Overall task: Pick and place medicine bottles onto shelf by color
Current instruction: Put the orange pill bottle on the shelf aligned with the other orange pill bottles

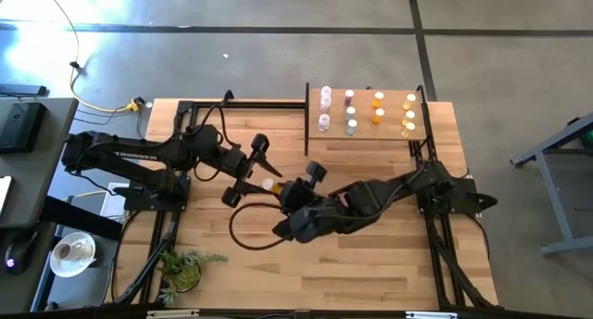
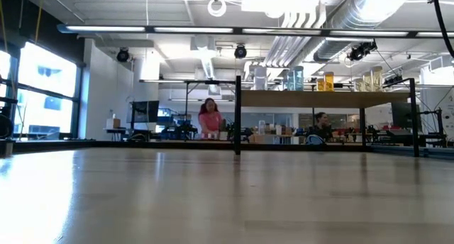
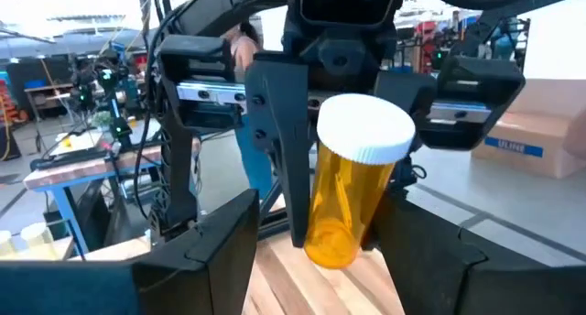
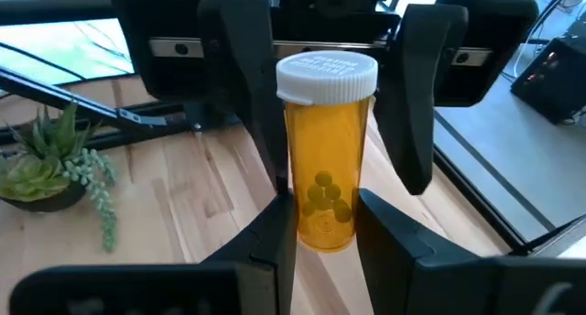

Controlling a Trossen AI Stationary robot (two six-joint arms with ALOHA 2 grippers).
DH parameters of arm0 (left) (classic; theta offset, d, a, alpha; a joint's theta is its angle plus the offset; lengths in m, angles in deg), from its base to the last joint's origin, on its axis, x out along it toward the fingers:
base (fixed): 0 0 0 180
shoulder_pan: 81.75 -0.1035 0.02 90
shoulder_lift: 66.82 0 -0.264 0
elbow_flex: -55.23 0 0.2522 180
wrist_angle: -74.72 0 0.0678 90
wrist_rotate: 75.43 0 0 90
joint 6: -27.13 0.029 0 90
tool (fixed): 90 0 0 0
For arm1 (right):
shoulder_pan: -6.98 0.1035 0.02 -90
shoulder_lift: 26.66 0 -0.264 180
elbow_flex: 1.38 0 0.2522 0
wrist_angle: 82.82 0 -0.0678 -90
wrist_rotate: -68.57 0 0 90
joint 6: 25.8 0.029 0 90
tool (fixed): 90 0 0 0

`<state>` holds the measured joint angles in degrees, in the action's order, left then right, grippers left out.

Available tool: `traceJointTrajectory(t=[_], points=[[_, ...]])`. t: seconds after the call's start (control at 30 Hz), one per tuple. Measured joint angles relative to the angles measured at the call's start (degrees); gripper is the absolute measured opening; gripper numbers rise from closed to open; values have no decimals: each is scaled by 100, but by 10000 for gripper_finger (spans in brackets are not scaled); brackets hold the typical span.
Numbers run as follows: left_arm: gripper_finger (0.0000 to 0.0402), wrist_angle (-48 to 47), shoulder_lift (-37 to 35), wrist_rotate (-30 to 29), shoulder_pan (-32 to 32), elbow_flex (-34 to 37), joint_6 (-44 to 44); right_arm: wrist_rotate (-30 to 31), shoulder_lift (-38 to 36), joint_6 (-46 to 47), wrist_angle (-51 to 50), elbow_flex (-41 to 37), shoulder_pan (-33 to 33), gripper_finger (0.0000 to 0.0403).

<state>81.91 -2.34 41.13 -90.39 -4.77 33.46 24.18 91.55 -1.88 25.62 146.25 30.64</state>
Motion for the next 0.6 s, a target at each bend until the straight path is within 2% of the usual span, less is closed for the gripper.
traceJointTrajectory(t=[0.3,0.6], points=[[198,176,123,20,-13,0,-12,-189,0,-149,-48,0,-157,83],[139,176,123,55,-28,0,31,-146,2,-144,-44,0,-153,83]])
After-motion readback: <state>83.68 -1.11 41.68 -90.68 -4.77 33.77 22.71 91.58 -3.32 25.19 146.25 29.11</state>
